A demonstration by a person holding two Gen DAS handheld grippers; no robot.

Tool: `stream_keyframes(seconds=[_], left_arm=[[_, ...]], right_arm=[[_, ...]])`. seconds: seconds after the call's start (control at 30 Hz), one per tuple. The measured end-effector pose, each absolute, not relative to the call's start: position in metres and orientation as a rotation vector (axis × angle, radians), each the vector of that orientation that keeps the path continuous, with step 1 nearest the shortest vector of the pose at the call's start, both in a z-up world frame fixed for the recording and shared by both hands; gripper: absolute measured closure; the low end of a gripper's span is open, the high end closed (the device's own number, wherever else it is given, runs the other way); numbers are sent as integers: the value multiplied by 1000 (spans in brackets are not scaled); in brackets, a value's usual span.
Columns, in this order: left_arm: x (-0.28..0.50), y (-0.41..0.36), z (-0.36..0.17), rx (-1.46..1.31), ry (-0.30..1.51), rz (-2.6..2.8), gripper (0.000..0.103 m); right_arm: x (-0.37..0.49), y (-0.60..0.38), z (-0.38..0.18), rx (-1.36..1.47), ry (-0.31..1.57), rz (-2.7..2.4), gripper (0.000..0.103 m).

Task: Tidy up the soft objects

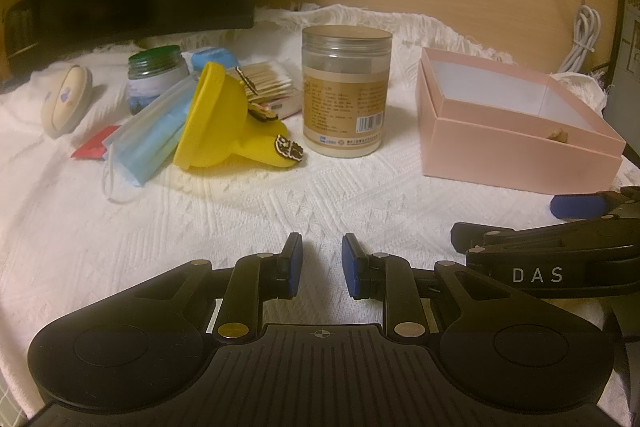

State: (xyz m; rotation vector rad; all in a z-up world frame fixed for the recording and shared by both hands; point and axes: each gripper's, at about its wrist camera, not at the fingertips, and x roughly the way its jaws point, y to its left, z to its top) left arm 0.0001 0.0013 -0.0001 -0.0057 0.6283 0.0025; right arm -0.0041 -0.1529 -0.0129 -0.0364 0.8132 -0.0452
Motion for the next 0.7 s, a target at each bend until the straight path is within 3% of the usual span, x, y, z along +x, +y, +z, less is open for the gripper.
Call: stream_keyframes(seconds=[0.43, 0.7], left_arm=[[2, 8, 2, -50, 644, -29, 78], [34, 67, 19, -234, 813, -202, 80]], right_arm=[[-7, -157, -11, -24, 814, -34, 0], [12, -160, -2, -70, 989, 42, 0]])
